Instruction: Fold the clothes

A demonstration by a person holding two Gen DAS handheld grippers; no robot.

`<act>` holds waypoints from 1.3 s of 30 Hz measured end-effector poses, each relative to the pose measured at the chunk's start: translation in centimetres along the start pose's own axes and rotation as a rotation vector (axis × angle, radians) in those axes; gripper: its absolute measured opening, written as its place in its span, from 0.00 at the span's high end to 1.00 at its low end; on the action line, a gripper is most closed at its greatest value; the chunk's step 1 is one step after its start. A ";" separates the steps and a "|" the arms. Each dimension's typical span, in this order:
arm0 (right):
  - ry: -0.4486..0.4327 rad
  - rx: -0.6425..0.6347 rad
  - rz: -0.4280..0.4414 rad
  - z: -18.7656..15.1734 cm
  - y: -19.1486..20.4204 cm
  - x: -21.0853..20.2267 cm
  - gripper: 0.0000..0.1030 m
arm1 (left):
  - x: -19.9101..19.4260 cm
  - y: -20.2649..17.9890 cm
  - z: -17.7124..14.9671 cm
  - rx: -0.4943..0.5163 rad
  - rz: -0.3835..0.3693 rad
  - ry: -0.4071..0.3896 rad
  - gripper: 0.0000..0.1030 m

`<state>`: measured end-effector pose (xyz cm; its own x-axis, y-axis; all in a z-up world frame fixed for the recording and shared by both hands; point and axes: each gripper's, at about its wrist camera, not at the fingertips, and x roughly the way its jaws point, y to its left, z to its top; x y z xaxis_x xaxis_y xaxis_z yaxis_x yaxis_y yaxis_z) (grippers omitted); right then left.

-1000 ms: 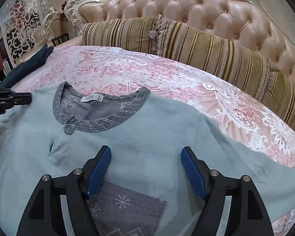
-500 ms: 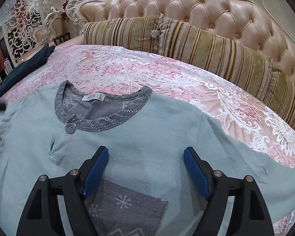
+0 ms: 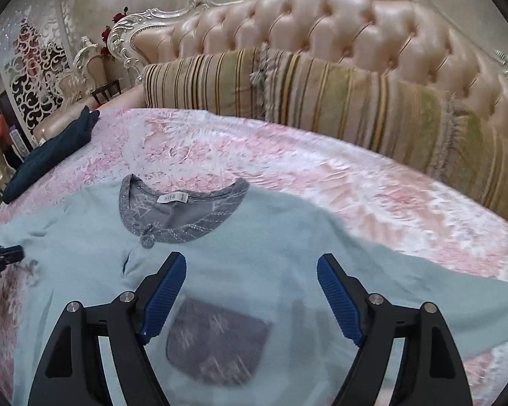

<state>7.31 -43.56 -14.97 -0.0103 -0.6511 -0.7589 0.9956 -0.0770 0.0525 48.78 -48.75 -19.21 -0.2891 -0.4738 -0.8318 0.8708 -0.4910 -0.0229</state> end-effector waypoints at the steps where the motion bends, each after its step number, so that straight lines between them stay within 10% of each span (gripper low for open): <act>1: -0.007 -0.015 -0.015 -0.3 -0.3 -0.9 0.22 | 0.0 0.6 -0.1 -0.011 0.006 0.004 0.87; 8: 0.034 0.071 -0.016 -5.5 -4.3 -7.2 0.22 | -5.4 1.8 -3.1 -0.174 -0.030 -0.069 0.84; 11: 0.019 0.070 -0.012 -10.0 -4.1 -11.7 0.22 | -9.9 -1.4 -7.3 -0.200 -0.109 -0.150 0.41; 18: 0.021 0.090 -0.072 -22.3 -1.5 -17.6 0.21 | -13.5 -9.9 -18.0 -0.201 -0.238 -0.181 0.39; 23: 0.021 0.113 -0.108 -25.7 -1.2 -19.4 0.21 | -13.2 -13.5 -20.5 -0.171 -0.225 -0.154 0.55; 25: 0.023 0.096 -0.138 -26.2 -1.4 -20.2 0.21 | -13.8 -14.0 -20.9 -0.161 -0.197 -0.145 0.93; 39: -0.003 -0.135 -0.206 -28.5 1.6 -22.4 0.21 | -15.8 -13.7 -21.5 -0.203 -0.172 -0.138 0.94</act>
<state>11.77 -7.61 -16.37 -0.2142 -0.6342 -0.7429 0.9759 -0.1065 -0.1904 49.93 -18.80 -17.64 -0.4785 -0.4982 -0.7231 0.8621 -0.4230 -0.2791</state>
